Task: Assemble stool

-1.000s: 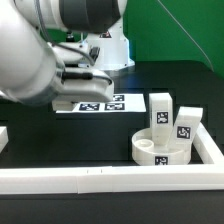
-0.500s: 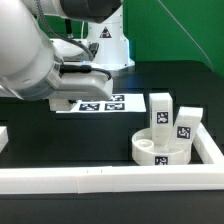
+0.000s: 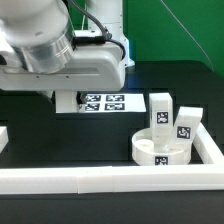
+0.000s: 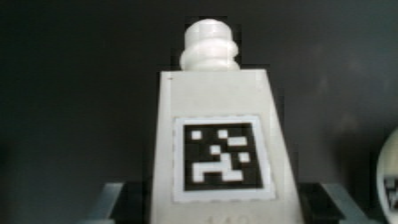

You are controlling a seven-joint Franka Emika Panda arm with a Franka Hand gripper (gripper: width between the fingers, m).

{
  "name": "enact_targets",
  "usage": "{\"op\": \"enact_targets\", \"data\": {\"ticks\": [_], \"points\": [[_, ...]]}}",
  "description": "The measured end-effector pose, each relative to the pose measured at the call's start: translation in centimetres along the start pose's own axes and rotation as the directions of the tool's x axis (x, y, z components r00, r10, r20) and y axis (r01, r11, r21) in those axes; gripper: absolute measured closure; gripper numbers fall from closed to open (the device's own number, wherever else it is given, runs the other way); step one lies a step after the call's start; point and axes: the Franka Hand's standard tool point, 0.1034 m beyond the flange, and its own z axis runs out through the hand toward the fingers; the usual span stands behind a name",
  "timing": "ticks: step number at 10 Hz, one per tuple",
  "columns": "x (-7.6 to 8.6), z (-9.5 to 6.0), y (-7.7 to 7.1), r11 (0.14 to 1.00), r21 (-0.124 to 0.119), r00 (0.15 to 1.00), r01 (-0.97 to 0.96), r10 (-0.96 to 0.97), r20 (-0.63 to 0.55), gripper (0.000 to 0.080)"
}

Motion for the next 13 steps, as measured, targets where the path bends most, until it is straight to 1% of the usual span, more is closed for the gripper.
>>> {"op": "enact_targets", "data": {"ticks": [1,2,3,4,5,6,7,8,9,10,11,12,13], "points": [[0.1,-0.2,0.0,1.000,-0.002,0.997,0.000,0.000,-0.074,0.0463],[0.0,-0.3,-0.3,1.000,-0.001,0.994,-0.001,0.001,-0.113,0.0463],[0.5,-1.7,-1.8,1.000,-0.005,0.977,0.018,-0.018,-0.211,0.0463],[0.7,-3.0,-3.6,1.000,-0.015,0.957,0.012,-0.016,-0.289,0.0463],[1.0,-3.8,-5.4,0.999,-0.030,0.923,0.027,-0.037,-0.383,0.0463],[1.1,-3.3,-5.0,0.999,-0.034,0.896,0.042,-0.053,-0.440,0.0463],[1.4,-3.2,-4.5,0.999,-0.038,0.868,0.032,-0.046,-0.494,0.0463],[1.7,-3.4,-4.6,0.998,-0.047,0.824,0.032,-0.053,-0.565,0.0463],[1.5,-3.3,-5.0,0.999,-0.040,0.810,0.026,-0.044,-0.585,0.0463],[1.4,-4.1,-7.1,1.000,-0.007,0.791,0.023,-0.023,-0.612,0.0463],[1.3,-4.2,-8.8,0.999,0.047,0.788,0.002,0.027,-0.614,0.0463],[1.2,-4.1,-9.8,0.998,0.067,0.788,-0.013,0.052,-0.614,0.0463],[1.3,-4.0,-9.7,0.998,0.060,0.789,-0.005,0.041,-0.613,0.0463]]}}
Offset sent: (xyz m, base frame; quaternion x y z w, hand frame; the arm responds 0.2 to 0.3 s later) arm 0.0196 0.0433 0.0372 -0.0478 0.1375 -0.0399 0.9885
